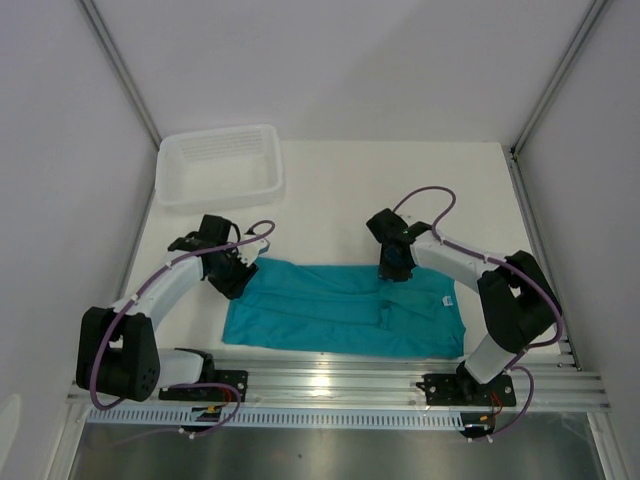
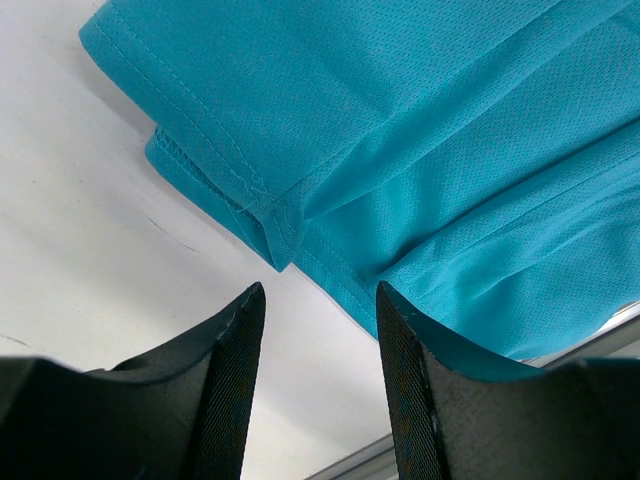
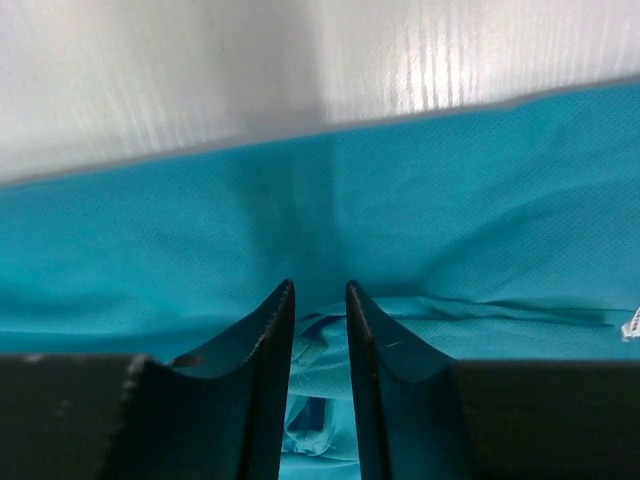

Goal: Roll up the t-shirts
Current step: Fold the tshirt

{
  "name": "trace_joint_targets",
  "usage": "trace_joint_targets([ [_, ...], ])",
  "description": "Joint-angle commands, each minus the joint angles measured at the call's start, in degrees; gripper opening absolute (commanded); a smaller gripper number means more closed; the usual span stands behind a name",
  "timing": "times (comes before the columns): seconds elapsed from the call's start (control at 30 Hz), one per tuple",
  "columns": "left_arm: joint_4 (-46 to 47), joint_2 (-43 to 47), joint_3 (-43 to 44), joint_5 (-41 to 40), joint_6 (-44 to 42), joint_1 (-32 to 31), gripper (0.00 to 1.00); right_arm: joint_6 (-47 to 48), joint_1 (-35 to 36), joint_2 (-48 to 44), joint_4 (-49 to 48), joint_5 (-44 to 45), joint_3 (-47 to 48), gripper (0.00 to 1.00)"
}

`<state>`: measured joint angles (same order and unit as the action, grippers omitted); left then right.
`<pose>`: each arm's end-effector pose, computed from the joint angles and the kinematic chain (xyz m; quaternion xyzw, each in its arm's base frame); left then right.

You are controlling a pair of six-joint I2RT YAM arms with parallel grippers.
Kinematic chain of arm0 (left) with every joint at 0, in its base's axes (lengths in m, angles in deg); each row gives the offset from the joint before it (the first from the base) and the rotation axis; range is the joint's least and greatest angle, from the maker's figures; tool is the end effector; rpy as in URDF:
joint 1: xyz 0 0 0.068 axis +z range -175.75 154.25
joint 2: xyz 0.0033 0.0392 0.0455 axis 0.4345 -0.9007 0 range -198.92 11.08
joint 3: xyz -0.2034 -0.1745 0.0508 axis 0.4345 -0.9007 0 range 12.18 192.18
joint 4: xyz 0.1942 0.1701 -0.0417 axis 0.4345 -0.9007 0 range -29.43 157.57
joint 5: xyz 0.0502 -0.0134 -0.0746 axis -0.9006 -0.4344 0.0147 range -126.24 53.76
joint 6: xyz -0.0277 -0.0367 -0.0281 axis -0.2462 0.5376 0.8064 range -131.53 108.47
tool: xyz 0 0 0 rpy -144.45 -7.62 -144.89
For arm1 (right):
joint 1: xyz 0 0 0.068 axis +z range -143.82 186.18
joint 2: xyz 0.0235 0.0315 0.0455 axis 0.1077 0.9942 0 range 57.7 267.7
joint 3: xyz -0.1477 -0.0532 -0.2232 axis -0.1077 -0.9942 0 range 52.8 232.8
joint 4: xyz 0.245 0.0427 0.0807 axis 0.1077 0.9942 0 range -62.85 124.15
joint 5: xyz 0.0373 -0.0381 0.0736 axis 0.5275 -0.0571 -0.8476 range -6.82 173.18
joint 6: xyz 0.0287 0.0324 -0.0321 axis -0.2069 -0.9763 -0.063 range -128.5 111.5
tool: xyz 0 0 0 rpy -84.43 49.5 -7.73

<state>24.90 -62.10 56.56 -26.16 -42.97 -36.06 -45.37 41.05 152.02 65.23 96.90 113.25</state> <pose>0.2173 -0.0458 0.1973 0.3635 0.9136 -0.0558 0.1734 0.2594 0.1706 0.1869 0.0359 0.9801 -0.0044 0.1952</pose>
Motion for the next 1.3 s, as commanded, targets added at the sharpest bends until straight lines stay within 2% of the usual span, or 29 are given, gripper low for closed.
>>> trace_joint_targets([
  [0.0, 0.31, 0.94, 1.41, 0.72, 0.68, 0.55, 0.52, -3.82, 1.60, 0.25, 1.46, 1.32, 0.47, 0.28],
  [0.23, 0.58, 0.85, 1.59, 0.81, 0.50, 0.55, 0.52, -7.78, 3.71, -1.16, 2.78, 1.58, -1.21, 0.05],
  [0.43, 0.75, 1.12, 1.50, 0.64, 0.15, 0.55, 0.51, -10.86, 5.99, -4.32, 4.54, 1.93, -2.87, 0.01],
  [0.63, 0.93, 0.85, 1.67, 1.08, 0.07, 0.55, 0.51, -16.74, 10.39, -8.27, 4.37, 0.88, -6.82, 0.07],
  [0.9, 1.02, 0.24, 2.20, 0.99, -0.20, 0.55, 0.51, -22.45, 14.16, -11.44, 4.19, -0.88, -11.49, 0.07],
  [1.13, 0.49, 0.77, 3.51, 1.43, -0.20, 0.55, 0.51, -26.85, 19.00, -14.95, 5.86, -0.97, -10.96, 0.21],
  [1.27, 0.31, 0.68, 3.08, 1.43, -0.29, 0.55, 0.51, -27.21, 21.46, -17.33, 11.37, 0.77, -7.63, 0.30],
])
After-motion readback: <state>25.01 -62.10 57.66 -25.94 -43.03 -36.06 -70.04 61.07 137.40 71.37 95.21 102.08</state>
